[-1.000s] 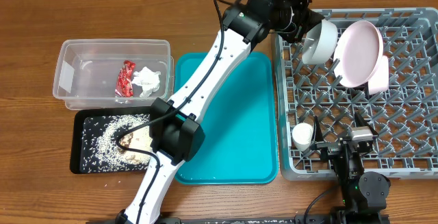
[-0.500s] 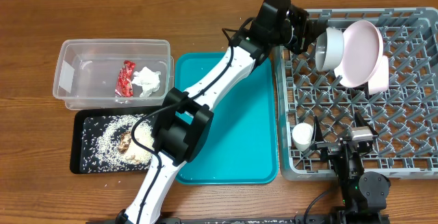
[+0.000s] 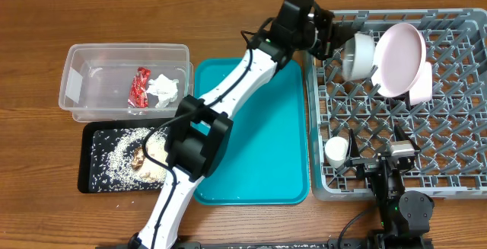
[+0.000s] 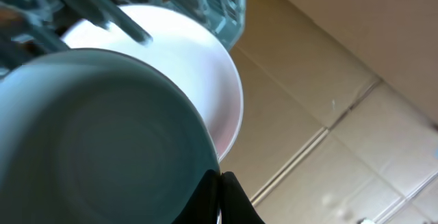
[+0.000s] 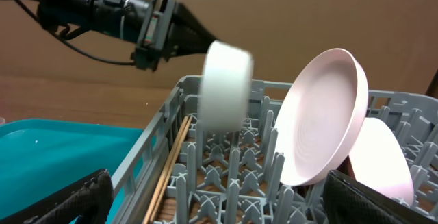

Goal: Sort waste into correct bins and load items into the dishwasher

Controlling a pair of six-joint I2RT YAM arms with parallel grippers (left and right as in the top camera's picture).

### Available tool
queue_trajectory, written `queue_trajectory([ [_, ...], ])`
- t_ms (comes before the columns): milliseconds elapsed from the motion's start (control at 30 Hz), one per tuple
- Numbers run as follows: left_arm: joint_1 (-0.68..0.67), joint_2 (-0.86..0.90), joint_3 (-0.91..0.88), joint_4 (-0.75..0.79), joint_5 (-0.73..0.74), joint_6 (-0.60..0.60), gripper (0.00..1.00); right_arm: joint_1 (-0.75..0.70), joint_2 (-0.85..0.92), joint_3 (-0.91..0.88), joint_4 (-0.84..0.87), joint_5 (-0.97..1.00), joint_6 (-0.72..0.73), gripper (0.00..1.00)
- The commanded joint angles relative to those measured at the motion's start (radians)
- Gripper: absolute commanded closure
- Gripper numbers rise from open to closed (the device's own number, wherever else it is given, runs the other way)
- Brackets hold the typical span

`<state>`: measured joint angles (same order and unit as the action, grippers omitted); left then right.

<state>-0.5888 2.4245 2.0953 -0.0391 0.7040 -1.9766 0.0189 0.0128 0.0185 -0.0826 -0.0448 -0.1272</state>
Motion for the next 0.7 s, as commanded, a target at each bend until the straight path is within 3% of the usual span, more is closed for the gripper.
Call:
queue_trajectory([
  [0, 0.020, -0.003, 0.002, -0.027, 0.034, 0.048, 0.96, -0.007, -0.010, -0.010, 0.003, 0.000, 0.007, 0.00],
  [133, 0.025, -0.003, 0.002, -0.053, 0.050, 0.048, 0.94, -0.007, -0.010, -0.010, 0.003, 0.000, 0.007, 0.00],
  [200, 0.032, -0.003, 0.002, -0.043, 0.063, 0.062, 0.76, -0.007, -0.010, -0.010, 0.003, 0.000, 0.007, 0.00],
  [333, 0.064, -0.003, 0.002, -0.027, 0.145, 0.066, 0.31, -0.007, -0.010, -0.010, 0.003, 0.000, 0.007, 0.00],
  [400, 0.084, -0.003, 0.002, -0.028, 0.197, 0.068, 0.20, -0.007, -0.010, -0.010, 0.003, 0.000, 0.007, 0.00],
  [667, 0.199, -0.005, 0.002, -0.095, 0.344, 0.233, 0.00, -0.007, -0.010, -0.010, 0.003, 0.000, 0.007, 0.00],
])
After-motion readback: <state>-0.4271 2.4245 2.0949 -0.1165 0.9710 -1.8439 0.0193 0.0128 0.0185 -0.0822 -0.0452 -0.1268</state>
